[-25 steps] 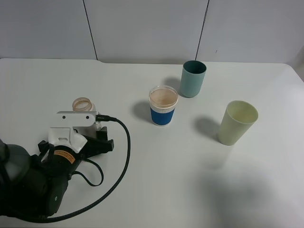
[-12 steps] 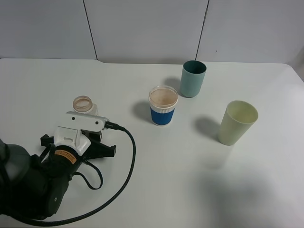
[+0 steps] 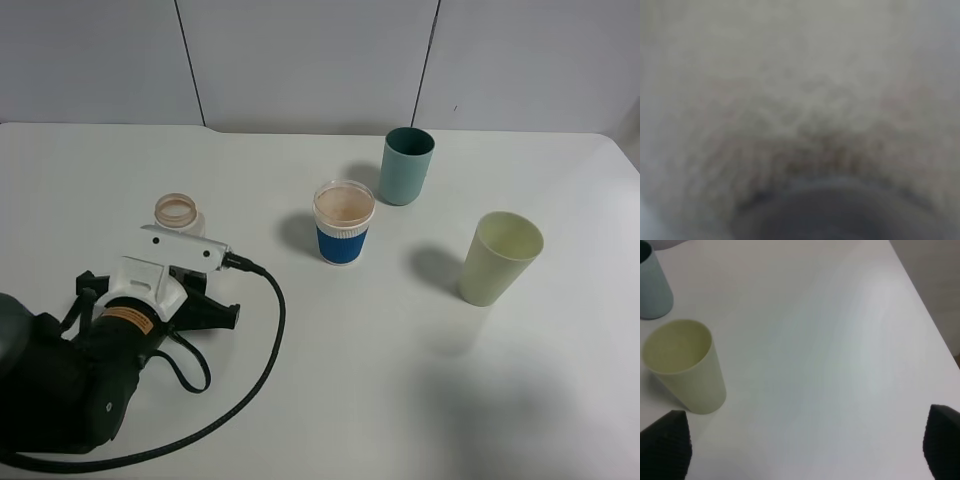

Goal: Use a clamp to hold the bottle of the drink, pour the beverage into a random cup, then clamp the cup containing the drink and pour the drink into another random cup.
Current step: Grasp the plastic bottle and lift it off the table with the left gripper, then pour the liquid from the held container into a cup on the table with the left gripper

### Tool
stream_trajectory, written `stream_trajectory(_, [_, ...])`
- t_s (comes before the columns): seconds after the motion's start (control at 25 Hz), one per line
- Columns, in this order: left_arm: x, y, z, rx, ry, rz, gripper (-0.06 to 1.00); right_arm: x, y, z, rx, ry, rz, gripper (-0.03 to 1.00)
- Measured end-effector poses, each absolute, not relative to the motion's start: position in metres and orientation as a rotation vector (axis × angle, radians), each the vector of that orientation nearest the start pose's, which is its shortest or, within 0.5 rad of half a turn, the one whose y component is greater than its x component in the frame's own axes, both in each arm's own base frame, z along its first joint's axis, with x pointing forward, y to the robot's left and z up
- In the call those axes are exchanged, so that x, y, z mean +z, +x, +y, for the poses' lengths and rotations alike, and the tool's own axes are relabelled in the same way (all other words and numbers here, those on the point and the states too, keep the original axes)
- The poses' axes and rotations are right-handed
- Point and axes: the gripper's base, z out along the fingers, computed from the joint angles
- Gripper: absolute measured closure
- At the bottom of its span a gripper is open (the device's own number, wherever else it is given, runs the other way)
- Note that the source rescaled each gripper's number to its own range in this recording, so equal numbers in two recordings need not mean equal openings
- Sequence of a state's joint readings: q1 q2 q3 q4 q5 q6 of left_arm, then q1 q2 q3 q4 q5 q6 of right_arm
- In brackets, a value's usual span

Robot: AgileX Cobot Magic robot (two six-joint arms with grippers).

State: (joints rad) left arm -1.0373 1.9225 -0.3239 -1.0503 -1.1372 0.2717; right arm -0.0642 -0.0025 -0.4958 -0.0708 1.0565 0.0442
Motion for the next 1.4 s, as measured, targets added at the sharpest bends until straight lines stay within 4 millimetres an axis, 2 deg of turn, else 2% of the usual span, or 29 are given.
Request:
stream_trajectory(0.08, [0.095, 0.170, -0.147, 0.146, 0.220, 1.958, 0.94, 0.277, -0.005, -0.005, -0.097, 0.114, 2.038, 0.19])
stream_trajectory(0.2, [0.115, 0.172, -0.142, 0.253, 0.216, 1.944, 0.94, 0.277, -0.005, -0.005, -0.097, 0.114, 2.038, 0.19])
stream_trajectory(0.36, [0.138, 0.179, -0.149, 0.397, 0.272, 1.951, 0.94, 0.277, -0.005, -0.005, -0.097, 0.114, 2.038, 0.19])
stream_trajectory(0.64, [0.173, 0.199, -0.180, 0.617, 0.505, 1.946, 0.94, 0.277, -0.005, -0.005, -0.097, 0.114, 2.038, 0.19])
stream_trajectory(0.96, [0.213, 0.220, -0.215, 0.718, 0.710, 1.853, 0.94, 0.277, -0.005, -0.005, -0.097, 0.114, 2.038, 0.19])
stream_trajectory(1.12, [0.217, 0.229, -0.230, 0.791, 0.819, 1.821, 0.94, 0.277, -0.005, -0.005, -0.097, 0.114, 2.038, 0.19])
stream_trajectory(1.4, [0.211, 0.245, -0.257, 0.884, 0.963, 1.789, 0.94, 0.277, -0.005, -0.005, -0.097, 0.114, 2.038, 0.19])
